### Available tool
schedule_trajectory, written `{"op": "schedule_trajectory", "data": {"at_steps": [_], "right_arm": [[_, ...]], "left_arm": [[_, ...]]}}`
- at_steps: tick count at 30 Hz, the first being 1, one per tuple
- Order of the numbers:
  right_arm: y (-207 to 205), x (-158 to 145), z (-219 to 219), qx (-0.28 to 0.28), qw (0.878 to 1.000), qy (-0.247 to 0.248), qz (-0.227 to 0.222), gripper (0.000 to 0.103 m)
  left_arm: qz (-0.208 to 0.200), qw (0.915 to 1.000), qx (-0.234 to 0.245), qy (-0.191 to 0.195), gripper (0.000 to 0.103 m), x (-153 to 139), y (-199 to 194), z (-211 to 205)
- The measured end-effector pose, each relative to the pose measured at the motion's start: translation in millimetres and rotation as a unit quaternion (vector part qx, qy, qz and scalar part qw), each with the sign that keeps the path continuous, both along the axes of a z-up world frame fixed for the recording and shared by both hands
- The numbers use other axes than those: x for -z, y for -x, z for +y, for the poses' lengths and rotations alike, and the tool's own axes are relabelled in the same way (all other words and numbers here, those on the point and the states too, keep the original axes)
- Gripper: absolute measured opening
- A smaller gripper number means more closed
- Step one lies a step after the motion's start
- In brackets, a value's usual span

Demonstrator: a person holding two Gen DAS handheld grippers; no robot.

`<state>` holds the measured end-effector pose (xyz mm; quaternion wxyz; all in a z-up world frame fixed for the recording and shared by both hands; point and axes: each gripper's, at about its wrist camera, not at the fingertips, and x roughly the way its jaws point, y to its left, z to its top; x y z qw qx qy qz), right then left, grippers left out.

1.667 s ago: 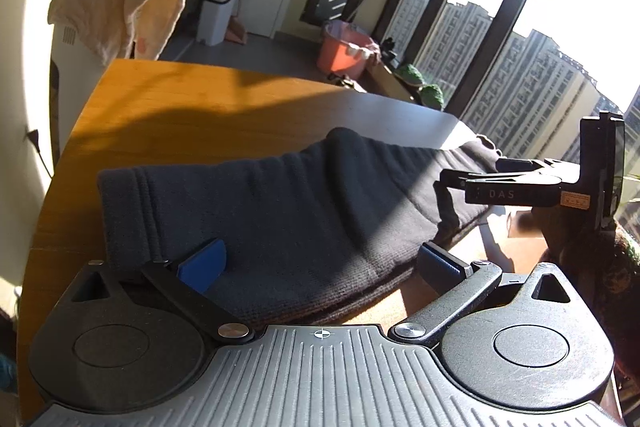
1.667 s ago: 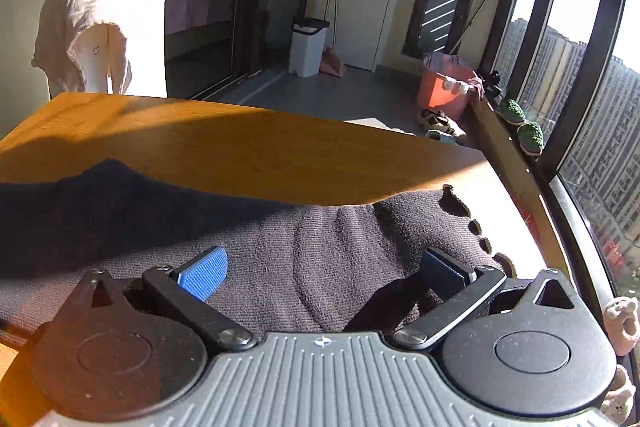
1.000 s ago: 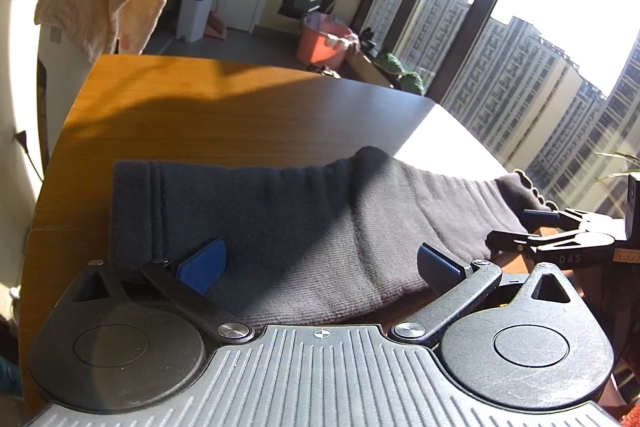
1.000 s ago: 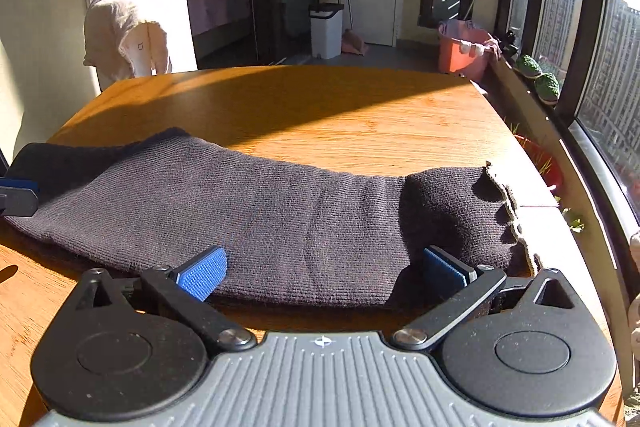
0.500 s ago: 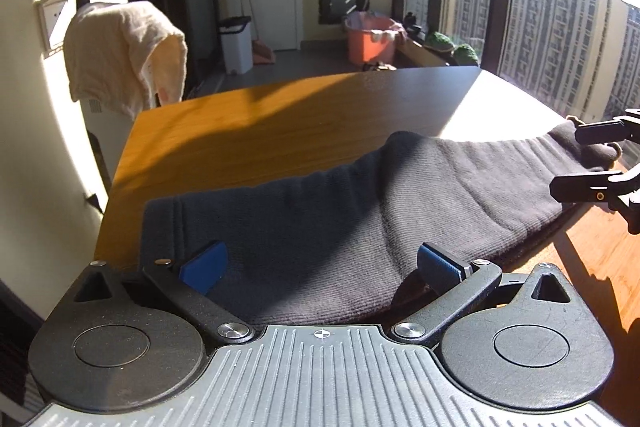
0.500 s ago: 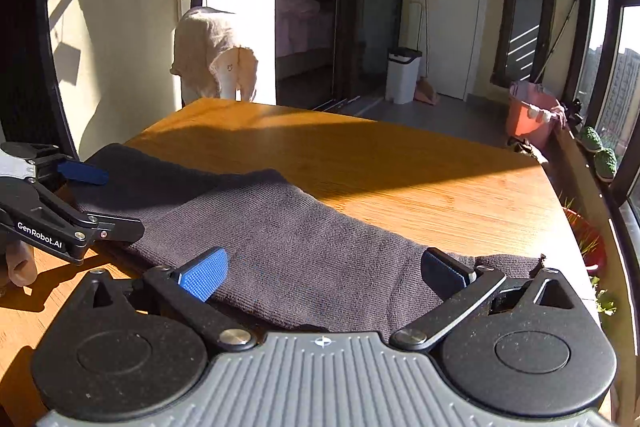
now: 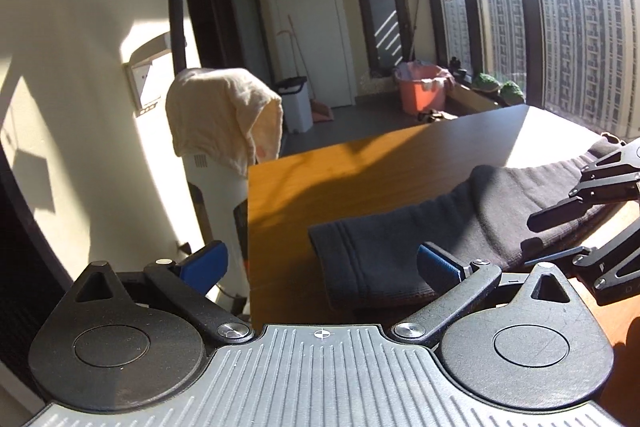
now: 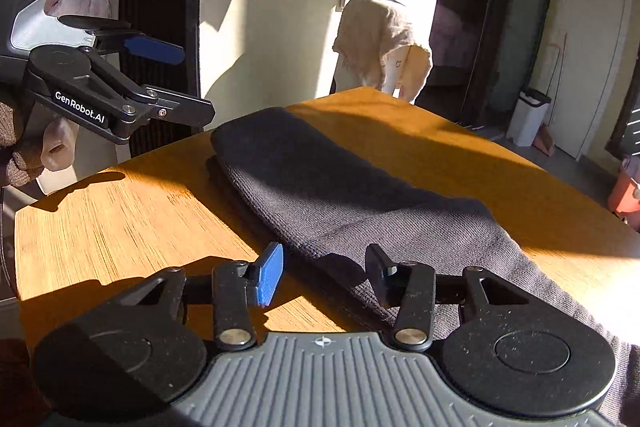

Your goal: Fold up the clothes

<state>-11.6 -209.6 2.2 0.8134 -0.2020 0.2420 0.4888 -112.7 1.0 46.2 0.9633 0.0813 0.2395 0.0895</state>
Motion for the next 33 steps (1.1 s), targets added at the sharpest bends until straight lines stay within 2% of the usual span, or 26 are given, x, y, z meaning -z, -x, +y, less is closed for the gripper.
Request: {"op": "schedule_trajectory", "data": {"at_steps": [1,2,3,4,8,11,14,18,21,23,24,29,31,32,33], "right_arm": [[-1,2,2,-0.001,1.000,0.001,0.003,0.044],[-5,0,1,0.006,1.000,-0.007,0.008,0.023],[-9,-2,-1,0.014,1.000,-0.017,0.014,0.011],[-13,-5,-2,0.022,0.999,-0.027,0.019,0.008],[-28,-19,-10,0.047,0.997,-0.054,0.020,0.003],[-26,-26,-18,0.067,0.996,-0.064,0.017,0.003],[-27,-27,-33,0.089,0.993,-0.070,0.015,0.003],[-20,-26,-58,0.106,0.992,-0.062,-0.009,0.005],[-14,-23,-62,0.078,0.996,-0.045,-0.024,0.013],[-9,-18,-48,0.043,0.999,-0.026,-0.020,0.024],[-7,-16,-39,0.029,0.999,-0.018,-0.020,0.025],[2,4,1,-0.020,1.000,0.009,-0.019,0.025],[2,8,8,-0.023,0.999,0.014,-0.031,0.024],[1,4,6,-0.016,0.999,0.005,-0.030,0.013],[-1,-1,4,-0.008,1.000,-0.007,-0.028,0.006]], "left_arm": [[-0.001,1.0000,0.001,-0.004,0.103,-2,4,2],[-0.003,1.0000,0.003,-0.008,0.103,-3,7,3],[-0.005,0.9998,0.008,-0.015,0.103,-4,10,1],[-0.007,0.9996,0.017,-0.022,0.103,-4,11,-3],[0.002,0.9934,0.079,-0.084,0.103,7,-1,-29],[0.026,0.9816,0.111,-0.153,0.103,29,-23,-51],[0.047,0.9742,0.122,-0.184,0.103,49,-46,-58],[0.047,0.9765,0.125,-0.169,0.103,48,-49,-52],[0.039,0.9812,0.122,-0.144,0.102,37,-39,-44],[0.040,0.9833,0.112,-0.138,0.102,33,-35,-40],[0.042,0.9837,0.106,-0.139,0.102,32,-33,-39],[0.050,0.9790,0.110,-0.164,0.102,32,-21,-42],[0.049,0.9763,0.116,-0.176,0.102,31,-17,-43],[0.048,0.9757,0.117,-0.179,0.102,31,-15,-44],[0.046,0.9754,0.118,-0.181,0.102,30,-15,-44]]}}
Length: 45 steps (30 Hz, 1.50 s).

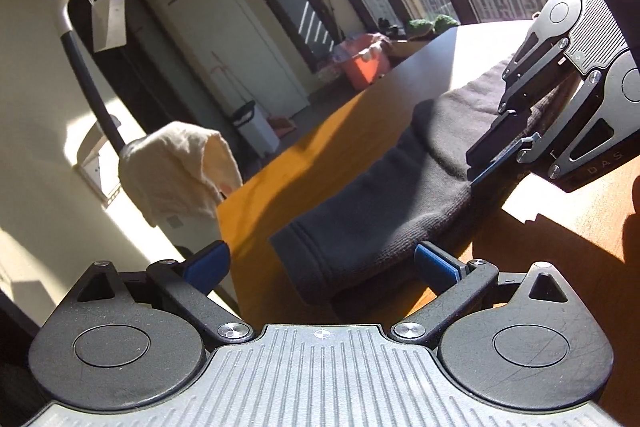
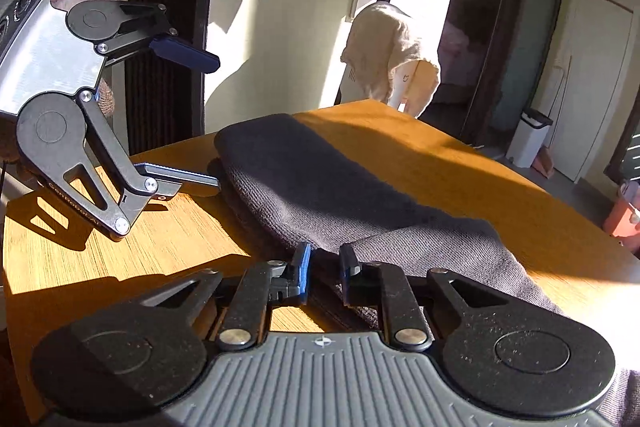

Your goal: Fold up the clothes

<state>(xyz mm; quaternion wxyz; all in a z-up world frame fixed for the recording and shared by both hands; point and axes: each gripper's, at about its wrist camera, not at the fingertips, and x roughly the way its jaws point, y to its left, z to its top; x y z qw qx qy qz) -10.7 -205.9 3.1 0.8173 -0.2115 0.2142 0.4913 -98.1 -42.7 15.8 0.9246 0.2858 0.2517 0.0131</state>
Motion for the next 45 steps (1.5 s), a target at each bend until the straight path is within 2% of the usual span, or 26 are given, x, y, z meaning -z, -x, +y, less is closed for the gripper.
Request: {"op": "schedule_trajectory", "data": {"at_steps": [3,4,8,11,13,16,19,21,23,25,27,28,29,33,36,38,39,40,42,45], "right_arm": [[-7,-19,-10,0.025,0.999,-0.036,0.006,0.004],[-10,-24,-13,0.035,0.999,-0.041,0.007,0.000],[-21,-31,-29,0.061,0.996,-0.061,0.038,0.000],[-20,-32,-43,0.071,0.995,-0.059,0.039,0.001],[-15,-31,-50,0.065,0.996,-0.049,0.029,0.001],[-6,-26,-50,0.042,0.999,-0.031,0.012,0.007],[-1,-15,-30,0.007,1.000,-0.010,0.010,0.020],[6,-7,-11,-0.018,1.000,0.006,0.007,0.023],[12,2,5,-0.038,0.999,0.017,0.002,0.025],[17,7,17,-0.048,0.999,0.025,-0.008,0.028],[19,11,26,-0.047,0.998,0.038,-0.029,0.027],[17,8,26,-0.038,0.998,0.035,-0.036,0.010],[15,5,26,-0.028,0.998,0.030,-0.043,0.004],[2,-19,9,0.002,1.000,-0.008,-0.030,0.004],[-6,-25,1,0.013,1.000,-0.021,-0.011,0.004],[-7,-24,-5,0.018,0.999,-0.028,0.001,0.004],[-7,-23,-9,0.022,0.999,-0.031,0.008,0.004],[-6,-23,-14,0.026,0.999,-0.035,0.015,0.004],[-9,-26,-36,0.053,0.997,-0.049,0.028,0.005],[-15,-30,-89,0.138,0.988,-0.062,0.022,0.014]], "left_arm": [[-0.005,1.0000,0.000,0.006,0.102,-1,-4,1],[-0.005,1.0000,-0.001,0.007,0.102,0,-6,1],[-0.012,0.9998,-0.001,-0.014,0.102,7,-30,-7],[0.004,0.9998,0.011,-0.017,0.091,13,-47,-13],[0.012,0.9995,0.021,-0.022,0.088,15,-47,-15],[0.006,0.9998,0.014,-0.011,0.093,7,-36,-10],[-0.005,0.9996,-0.022,0.018,0.096,-4,-27,2],[-0.011,0.9986,-0.038,0.035,0.096,-10,-21,10],[-0.016,0.9984,-0.040,0.038,0.093,-15,-15,16],[-0.019,0.9990,-0.032,0.023,0.093,-17,-10,15],[-0.020,0.9996,-0.017,0.010,0.093,-18,-4,11],[-0.019,0.9997,-0.012,0.007,0.093,-17,-3,8],[-0.019,0.9998,-0.004,0.001,0.093,-16,-2,6],[-0.016,0.9995,0.011,-0.025,0.096,-6,-6,-1],[-0.011,0.9991,0.015,-0.037,0.096,4,-20,-5],[-0.008,0.9989,0.018,-0.043,0.093,10,-31,-8],[-0.007,0.9988,0.019,-0.044,0.084,13,-36,-10],[-0.003,0.9989,0.019,-0.043,0.070,13,-40,-11],[0.002,0.9990,0.023,-0.039,0.054,13,-45,-14],[0.003,0.9991,0.031,-0.028,0.043,12,-42,-15]]}}
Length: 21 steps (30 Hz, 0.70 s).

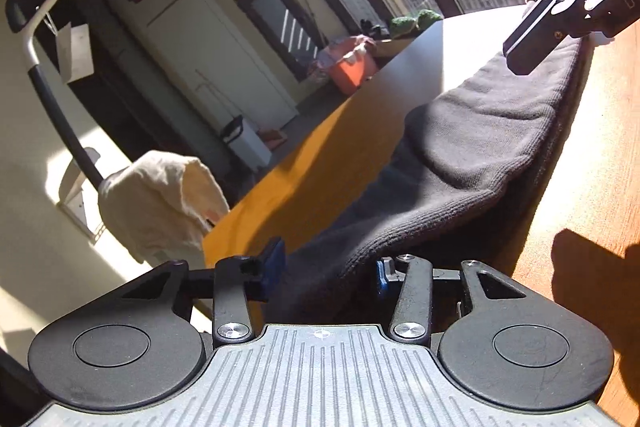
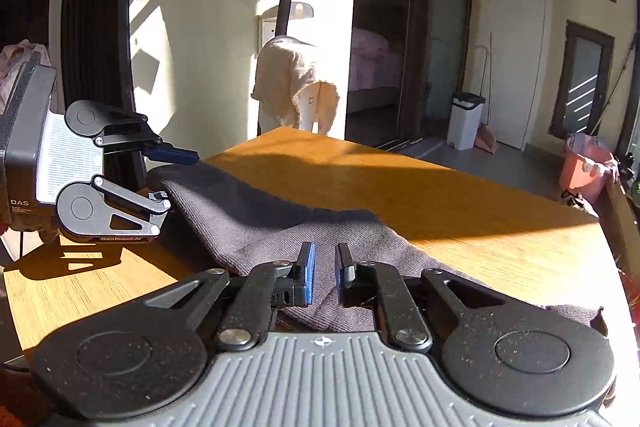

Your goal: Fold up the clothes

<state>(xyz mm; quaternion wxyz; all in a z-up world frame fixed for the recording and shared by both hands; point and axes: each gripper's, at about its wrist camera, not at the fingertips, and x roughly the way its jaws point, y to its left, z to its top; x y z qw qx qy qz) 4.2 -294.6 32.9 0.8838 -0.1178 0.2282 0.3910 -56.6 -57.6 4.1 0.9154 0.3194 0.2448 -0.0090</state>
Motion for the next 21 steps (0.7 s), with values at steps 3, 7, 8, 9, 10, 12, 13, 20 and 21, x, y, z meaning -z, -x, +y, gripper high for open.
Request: {"op": "schedule_trajectory", "data": {"at_steps": [3,7,8,9,10,12,13,20,21], "right_arm": [[-8,1,-65,0.131,0.991,-0.002,-0.028,0.040],[-37,8,-128,0.237,0.970,-0.046,0.035,0.048],[-44,12,-137,0.248,0.965,-0.061,0.057,0.048],[-49,16,-143,0.251,0.963,-0.072,0.072,0.048],[-53,19,-145,0.251,0.961,-0.079,0.084,0.048],[-59,26,-145,0.234,0.962,-0.086,0.109,0.043],[-61,28,-143,0.221,0.964,-0.088,0.119,0.019],[-107,-1,-124,0.185,0.973,-0.093,0.103,0.009],[-128,-13,-116,0.196,0.973,-0.094,0.076,0.009]], "left_arm": [[-0.001,0.9998,-0.001,0.020,0.037,-3,7,2],[-0.001,0.9985,-0.009,0.054,0.036,-7,7,6],[0.001,0.9980,-0.011,0.062,0.036,-7,4,7],[0.003,0.9976,-0.014,0.068,0.036,-7,1,8],[0.004,0.9973,-0.015,0.072,0.036,-7,-2,7],[0.008,0.9965,-0.016,0.081,0.035,-7,-4,6],[0.011,0.9957,-0.014,0.090,0.032,-9,-5,6],[0.013,0.9859,-0.046,0.160,0.020,-28,-46,29],[0.006,0.9840,-0.062,0.167,0.023,-34,-60,37]]}}
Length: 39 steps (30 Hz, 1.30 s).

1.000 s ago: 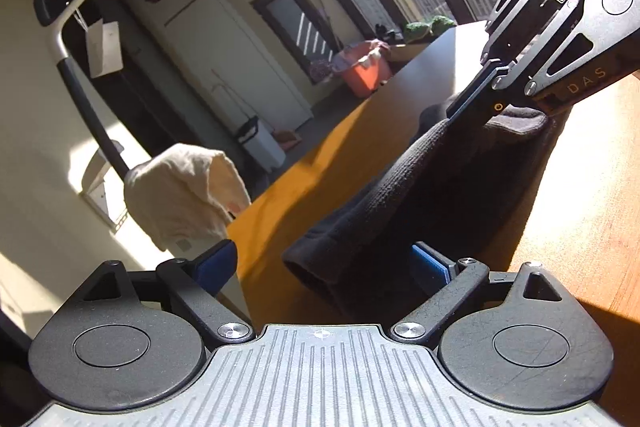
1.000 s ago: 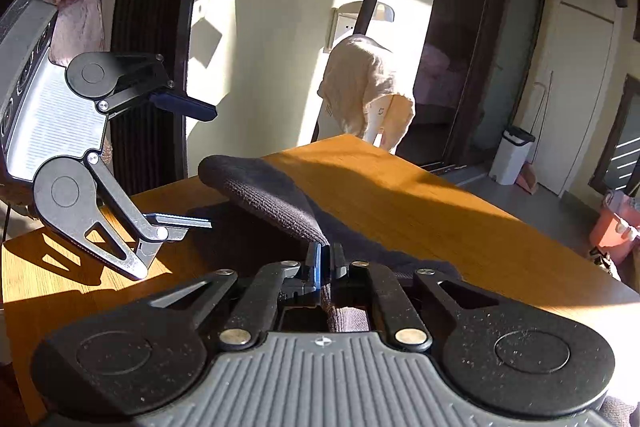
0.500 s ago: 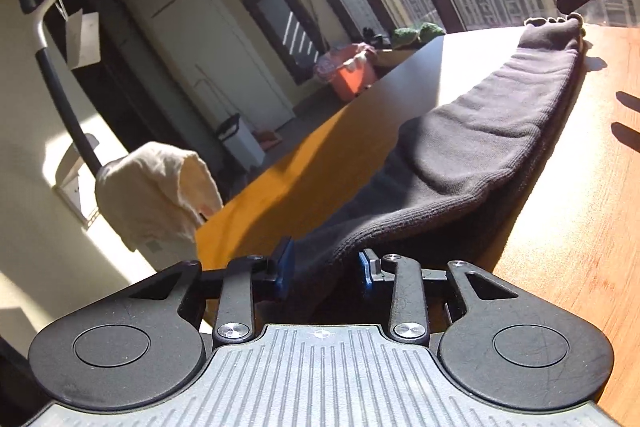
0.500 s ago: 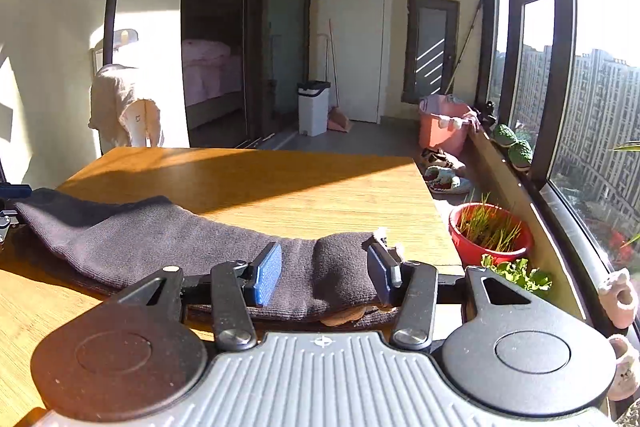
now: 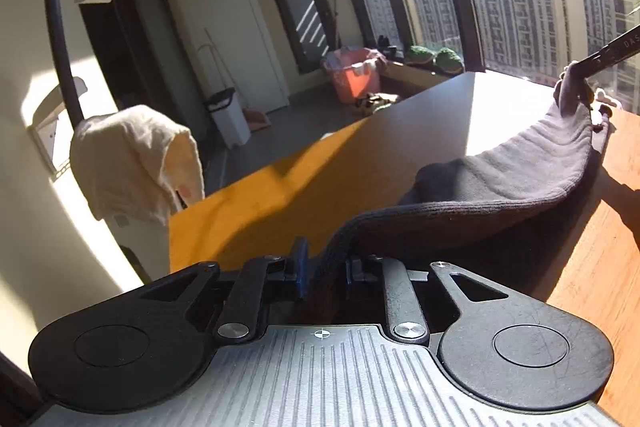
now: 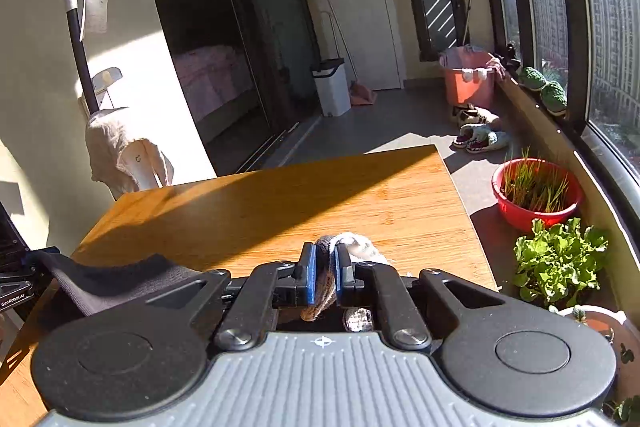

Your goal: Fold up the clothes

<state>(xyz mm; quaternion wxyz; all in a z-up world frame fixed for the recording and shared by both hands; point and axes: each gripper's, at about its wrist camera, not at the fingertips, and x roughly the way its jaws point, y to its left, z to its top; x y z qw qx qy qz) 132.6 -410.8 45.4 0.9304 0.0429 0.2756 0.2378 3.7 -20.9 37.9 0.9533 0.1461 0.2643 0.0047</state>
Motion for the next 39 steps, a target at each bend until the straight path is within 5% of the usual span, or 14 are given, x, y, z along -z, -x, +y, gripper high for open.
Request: {"op": "schedule_trajectory", "data": {"at_steps": [4,7,11,14,17,20,26,33,39], "right_arm": [[-46,-25,29,0.044,0.996,0.032,-0.075,0.019],[-50,-29,37,0.058,0.994,0.045,-0.075,0.043],[-10,-12,31,0.004,0.997,0.054,-0.055,0.089],[26,7,27,-0.059,0.996,0.066,-0.024,0.102],[46,31,30,-0.111,0.992,0.061,0.027,0.103],[32,52,38,-0.104,0.990,0.053,0.079,0.103],[-18,63,49,-0.074,0.994,0.024,0.082,0.103],[-52,68,85,-0.051,0.994,0.084,0.049,0.103],[-55,67,84,-0.049,0.993,0.101,0.042,0.103]], "left_arm": [[-0.010,0.9940,-0.103,0.037,0.050,-17,-54,39],[0.002,0.9861,-0.150,0.072,0.058,-24,-67,60],[0.039,0.9788,-0.133,0.151,0.085,-23,-35,59],[0.087,0.9650,-0.086,0.232,0.093,-8,-5,44],[0.122,0.9552,-0.052,0.265,0.095,13,5,31],[0.115,0.9614,-0.040,0.247,0.096,25,-5,24],[0.101,0.9679,-0.043,0.226,0.097,34,-65,28],[0.082,0.9841,-0.044,0.151,0.098,43,-121,17],[0.084,0.9836,-0.052,0.151,0.100,39,-128,15]]}}
